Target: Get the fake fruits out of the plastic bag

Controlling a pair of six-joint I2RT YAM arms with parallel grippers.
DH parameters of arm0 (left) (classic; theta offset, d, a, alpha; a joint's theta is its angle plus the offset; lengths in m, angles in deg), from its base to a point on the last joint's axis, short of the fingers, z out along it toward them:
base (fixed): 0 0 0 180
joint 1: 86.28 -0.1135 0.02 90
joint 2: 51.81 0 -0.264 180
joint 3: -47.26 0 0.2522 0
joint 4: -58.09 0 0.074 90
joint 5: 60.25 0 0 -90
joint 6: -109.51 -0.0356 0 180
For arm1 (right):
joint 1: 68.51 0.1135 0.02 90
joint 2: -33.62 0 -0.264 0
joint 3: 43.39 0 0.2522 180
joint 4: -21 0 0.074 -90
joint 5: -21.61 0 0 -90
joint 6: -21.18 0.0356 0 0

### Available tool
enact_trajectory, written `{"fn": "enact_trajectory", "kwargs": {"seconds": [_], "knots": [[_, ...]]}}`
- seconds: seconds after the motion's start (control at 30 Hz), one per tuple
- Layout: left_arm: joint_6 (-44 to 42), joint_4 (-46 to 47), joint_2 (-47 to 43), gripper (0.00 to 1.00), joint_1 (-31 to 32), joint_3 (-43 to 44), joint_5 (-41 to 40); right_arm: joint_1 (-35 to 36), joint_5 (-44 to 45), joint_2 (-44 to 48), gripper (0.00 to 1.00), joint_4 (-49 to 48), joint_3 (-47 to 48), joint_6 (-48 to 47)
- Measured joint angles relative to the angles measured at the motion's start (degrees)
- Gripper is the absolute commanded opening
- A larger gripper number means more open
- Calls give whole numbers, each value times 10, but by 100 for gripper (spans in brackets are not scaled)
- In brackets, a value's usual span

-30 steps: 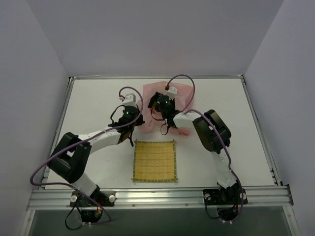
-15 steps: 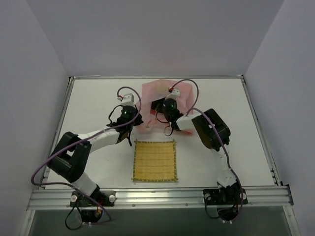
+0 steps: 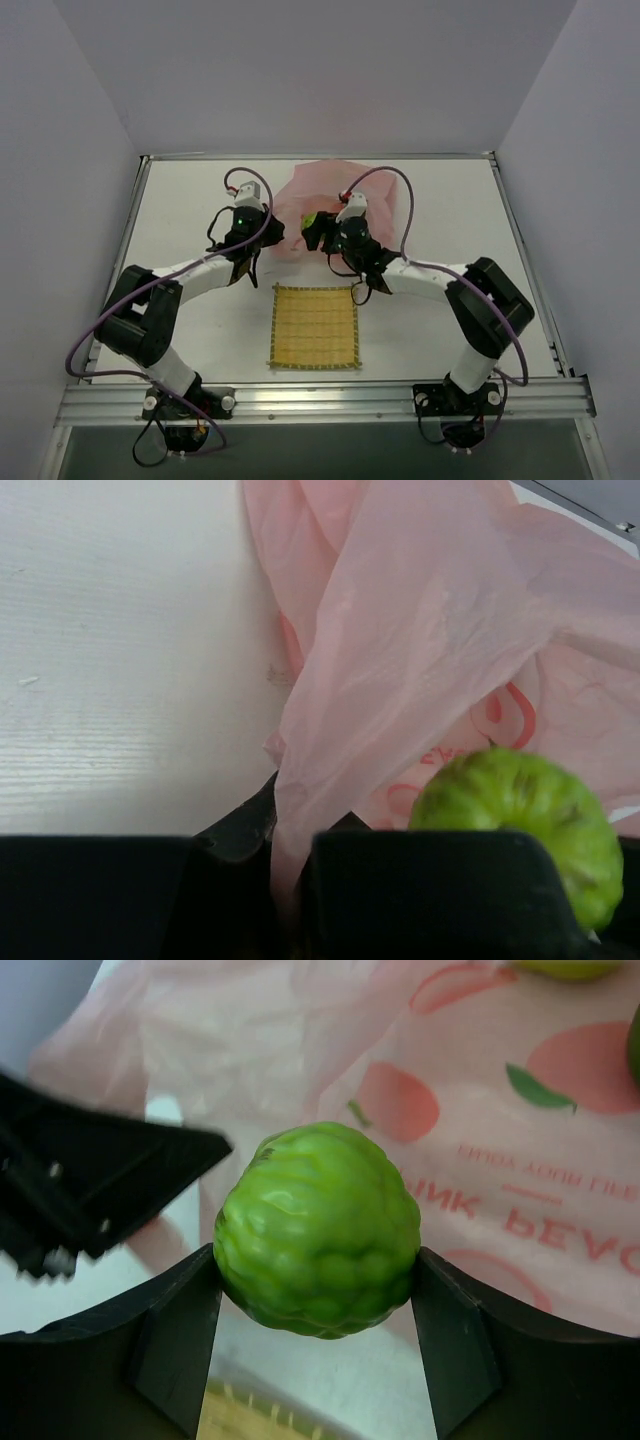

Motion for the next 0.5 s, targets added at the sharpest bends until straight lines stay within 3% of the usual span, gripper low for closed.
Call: {"fn": "enact_trajectory", "kwargs": {"seconds": [0.3,0.5], "knots": [[14,33,-27,2,2,-26,37,130,2,186,39,87,-128,-16],[30,56,-38,2,11,-66,43,255,54,175,40,91,-155,-5]]}}
